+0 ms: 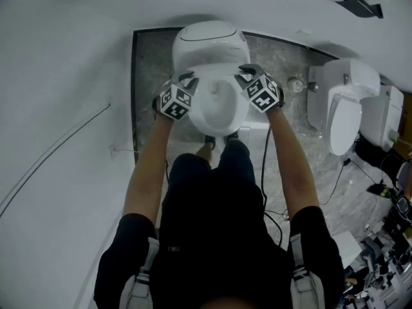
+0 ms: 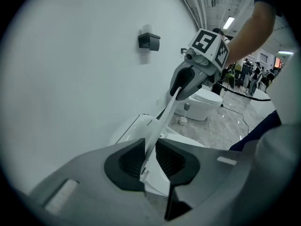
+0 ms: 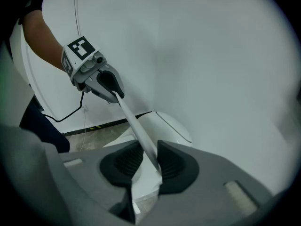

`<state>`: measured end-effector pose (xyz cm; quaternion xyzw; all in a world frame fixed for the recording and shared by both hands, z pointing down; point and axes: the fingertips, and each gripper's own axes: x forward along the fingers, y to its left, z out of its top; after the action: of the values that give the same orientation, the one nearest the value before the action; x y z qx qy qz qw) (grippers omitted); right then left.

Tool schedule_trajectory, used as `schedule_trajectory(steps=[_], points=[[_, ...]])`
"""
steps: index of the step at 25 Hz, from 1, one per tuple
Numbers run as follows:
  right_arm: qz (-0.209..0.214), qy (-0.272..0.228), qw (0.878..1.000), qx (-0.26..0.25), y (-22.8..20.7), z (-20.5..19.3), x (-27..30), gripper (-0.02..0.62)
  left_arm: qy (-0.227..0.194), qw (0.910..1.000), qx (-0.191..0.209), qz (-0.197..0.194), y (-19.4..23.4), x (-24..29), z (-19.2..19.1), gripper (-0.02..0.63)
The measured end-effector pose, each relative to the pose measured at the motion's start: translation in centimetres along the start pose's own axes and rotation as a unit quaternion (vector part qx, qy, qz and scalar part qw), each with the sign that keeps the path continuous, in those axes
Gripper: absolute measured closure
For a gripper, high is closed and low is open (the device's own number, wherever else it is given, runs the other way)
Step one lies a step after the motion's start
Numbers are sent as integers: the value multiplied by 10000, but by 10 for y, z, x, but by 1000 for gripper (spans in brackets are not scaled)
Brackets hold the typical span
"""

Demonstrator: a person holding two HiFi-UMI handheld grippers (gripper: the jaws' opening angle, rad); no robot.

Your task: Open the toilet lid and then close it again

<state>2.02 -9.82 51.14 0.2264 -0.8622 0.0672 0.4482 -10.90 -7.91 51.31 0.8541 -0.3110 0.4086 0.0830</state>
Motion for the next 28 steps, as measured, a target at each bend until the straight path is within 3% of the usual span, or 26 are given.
schedule_trajectory(steps=[18, 28], points=[[13, 148, 9998, -98, 47, -35, -11, 485, 151, 9994, 16, -307, -53, -9, -26, 515], [-472, 129, 9979, -422, 79, -60, -31, 468, 282, 9977, 533, -296, -87, -15, -45, 512]])
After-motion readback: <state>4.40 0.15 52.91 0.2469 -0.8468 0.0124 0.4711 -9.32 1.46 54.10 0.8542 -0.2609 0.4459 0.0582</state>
